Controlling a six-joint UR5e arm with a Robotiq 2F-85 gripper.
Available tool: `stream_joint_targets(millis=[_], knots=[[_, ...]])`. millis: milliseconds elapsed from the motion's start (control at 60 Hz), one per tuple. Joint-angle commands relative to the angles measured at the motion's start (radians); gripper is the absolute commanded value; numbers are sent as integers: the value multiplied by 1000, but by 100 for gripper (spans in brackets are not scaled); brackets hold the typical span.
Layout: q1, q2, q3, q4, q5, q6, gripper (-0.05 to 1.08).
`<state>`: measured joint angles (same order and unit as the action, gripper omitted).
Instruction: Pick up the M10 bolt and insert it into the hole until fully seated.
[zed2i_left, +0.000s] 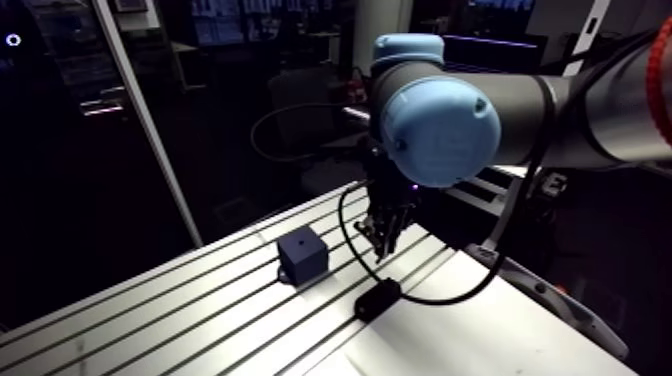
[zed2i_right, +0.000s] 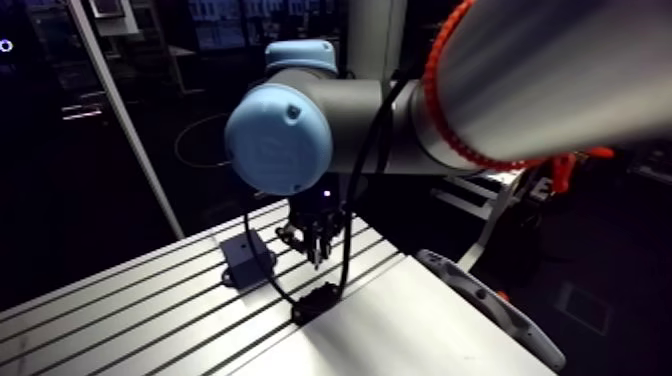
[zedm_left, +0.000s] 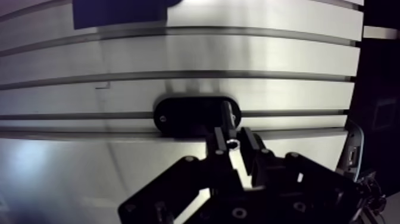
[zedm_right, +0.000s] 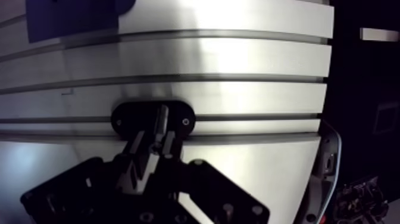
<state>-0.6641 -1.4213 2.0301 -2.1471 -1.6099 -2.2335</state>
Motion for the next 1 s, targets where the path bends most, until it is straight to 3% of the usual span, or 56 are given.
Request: stream_joint_targets(millis=[17, 200, 383, 567, 650, 1000], knots=[[28, -20, -95, 112, 10, 17, 108], [106, -1, -264, 300, 9, 105, 108], [188, 76, -394, 419, 0, 184, 108], [248, 158, -519, 544, -42, 246, 108], [264, 190, -569, 588, -52, 262, 108], [295, 274, -671, 669, -54, 291, 108]])
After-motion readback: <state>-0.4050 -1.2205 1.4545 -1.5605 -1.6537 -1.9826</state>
